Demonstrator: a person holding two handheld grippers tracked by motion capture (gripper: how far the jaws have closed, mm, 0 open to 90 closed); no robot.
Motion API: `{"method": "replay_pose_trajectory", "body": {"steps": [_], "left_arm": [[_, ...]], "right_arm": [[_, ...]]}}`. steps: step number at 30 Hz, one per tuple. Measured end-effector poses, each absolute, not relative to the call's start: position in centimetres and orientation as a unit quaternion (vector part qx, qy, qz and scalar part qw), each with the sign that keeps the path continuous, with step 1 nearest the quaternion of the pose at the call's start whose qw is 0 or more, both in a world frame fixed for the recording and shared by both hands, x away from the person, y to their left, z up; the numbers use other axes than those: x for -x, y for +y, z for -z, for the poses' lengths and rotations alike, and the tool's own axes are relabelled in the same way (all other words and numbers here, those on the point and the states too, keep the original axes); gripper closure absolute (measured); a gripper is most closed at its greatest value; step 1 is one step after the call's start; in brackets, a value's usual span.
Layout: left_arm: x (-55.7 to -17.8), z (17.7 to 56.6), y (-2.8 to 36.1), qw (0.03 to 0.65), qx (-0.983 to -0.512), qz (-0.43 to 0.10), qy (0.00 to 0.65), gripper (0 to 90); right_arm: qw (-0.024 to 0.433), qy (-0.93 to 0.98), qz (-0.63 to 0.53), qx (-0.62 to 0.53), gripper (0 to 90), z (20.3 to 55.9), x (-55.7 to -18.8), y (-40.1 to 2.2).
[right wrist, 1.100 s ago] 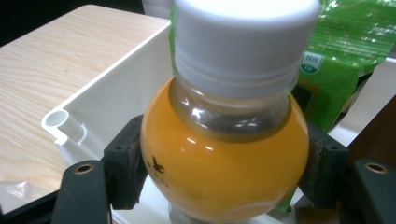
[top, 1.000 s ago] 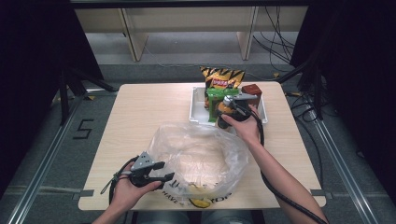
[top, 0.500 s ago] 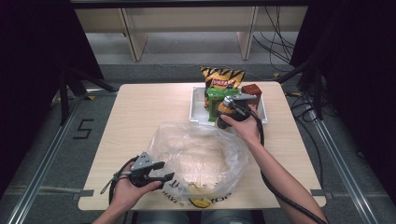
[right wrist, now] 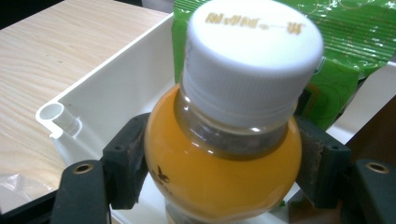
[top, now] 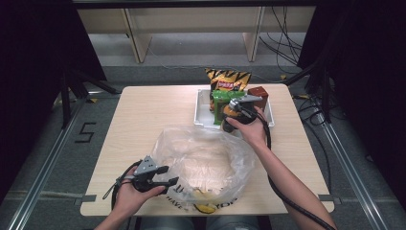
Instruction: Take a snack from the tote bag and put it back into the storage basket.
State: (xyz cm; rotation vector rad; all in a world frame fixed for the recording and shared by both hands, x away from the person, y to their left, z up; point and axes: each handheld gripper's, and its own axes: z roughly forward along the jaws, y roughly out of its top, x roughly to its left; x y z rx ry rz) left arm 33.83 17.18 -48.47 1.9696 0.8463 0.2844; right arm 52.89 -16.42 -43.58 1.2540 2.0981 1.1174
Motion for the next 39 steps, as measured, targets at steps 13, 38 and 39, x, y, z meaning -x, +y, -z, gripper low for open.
{"method": "replay_pose_trajectory", "body": {"steps": [13,38,39], "left_arm": [[-33.9,48.5,17.2,0.468,-0.806,-0.117,0.343,39.3],[-33.8,48.5,17.2,0.469,-0.806,-0.117,0.341,39.2],[-33.8,48.5,17.1,0.470,-0.805,-0.118,0.341,39.2]], "right_arm": [[0.228,0.758,-0.414,-0.450,27.3,43.0,-52.4,-15.9],[0.231,0.761,-0.420,-0.437,27.1,41.2,-50.6,-16.6],[0.224,0.755,-0.428,-0.444,27.4,41.1,-50.4,-16.4]]}}
